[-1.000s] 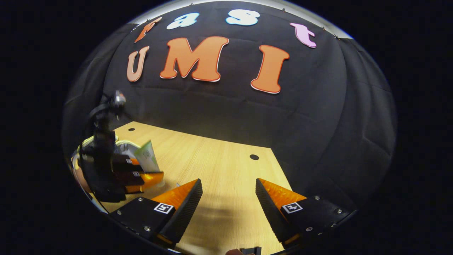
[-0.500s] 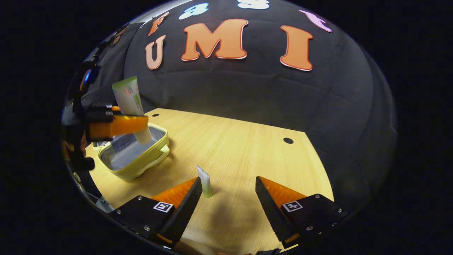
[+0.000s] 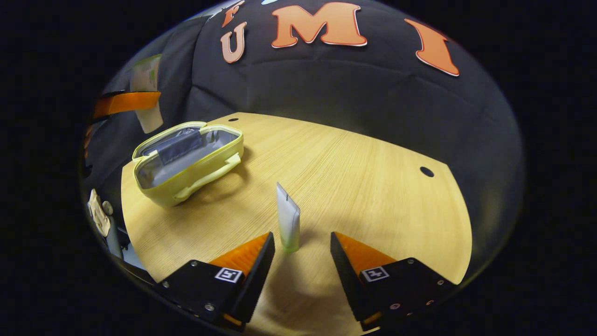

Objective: First open the suitcase, pack the skin care products into it, and then close the suitcase.

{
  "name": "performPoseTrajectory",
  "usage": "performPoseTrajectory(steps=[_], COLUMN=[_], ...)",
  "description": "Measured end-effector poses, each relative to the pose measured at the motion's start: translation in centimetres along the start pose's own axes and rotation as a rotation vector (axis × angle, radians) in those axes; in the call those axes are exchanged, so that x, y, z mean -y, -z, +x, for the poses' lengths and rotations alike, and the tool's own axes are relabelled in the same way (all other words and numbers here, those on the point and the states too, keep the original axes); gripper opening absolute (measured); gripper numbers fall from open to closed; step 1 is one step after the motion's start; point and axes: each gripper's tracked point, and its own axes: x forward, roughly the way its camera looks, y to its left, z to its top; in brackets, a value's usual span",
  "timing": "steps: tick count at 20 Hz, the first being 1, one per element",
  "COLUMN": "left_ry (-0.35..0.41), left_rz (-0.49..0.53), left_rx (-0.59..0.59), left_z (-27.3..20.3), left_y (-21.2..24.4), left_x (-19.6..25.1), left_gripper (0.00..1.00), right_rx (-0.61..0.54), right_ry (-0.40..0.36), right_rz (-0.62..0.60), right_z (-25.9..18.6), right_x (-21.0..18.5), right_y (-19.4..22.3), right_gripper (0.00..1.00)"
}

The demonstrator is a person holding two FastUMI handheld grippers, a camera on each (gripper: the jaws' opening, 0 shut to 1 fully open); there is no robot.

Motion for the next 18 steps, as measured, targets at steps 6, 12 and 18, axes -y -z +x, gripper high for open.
performPoseTrajectory(steps=[6, 12, 18], left_ry=[-0.039, -0.033, 0.009], left_rz=[0.002, -0.009, -0.038], left_rx=[-0.011, 0.002, -0.025], left_z=[-1.0, -0.6, 0.9], left_y=[0.3, 0.5, 2.4], left_x=[-1.3, -2.7, -6.3], left_gripper=[0.38, 0.38, 0.38], right_rx=[-0.018, -0.03, 0.04], right_ry=[-0.047, -0.074, -0.058], right_rz=[0.007, 0.03, 0.05], right_z=[1.8, 0.9, -1.4], right_x=[-1.1, -2.2, -4.6], right_y=[0.4, 0.0, -4.1], right_gripper=[0.55, 0.31, 0.26])
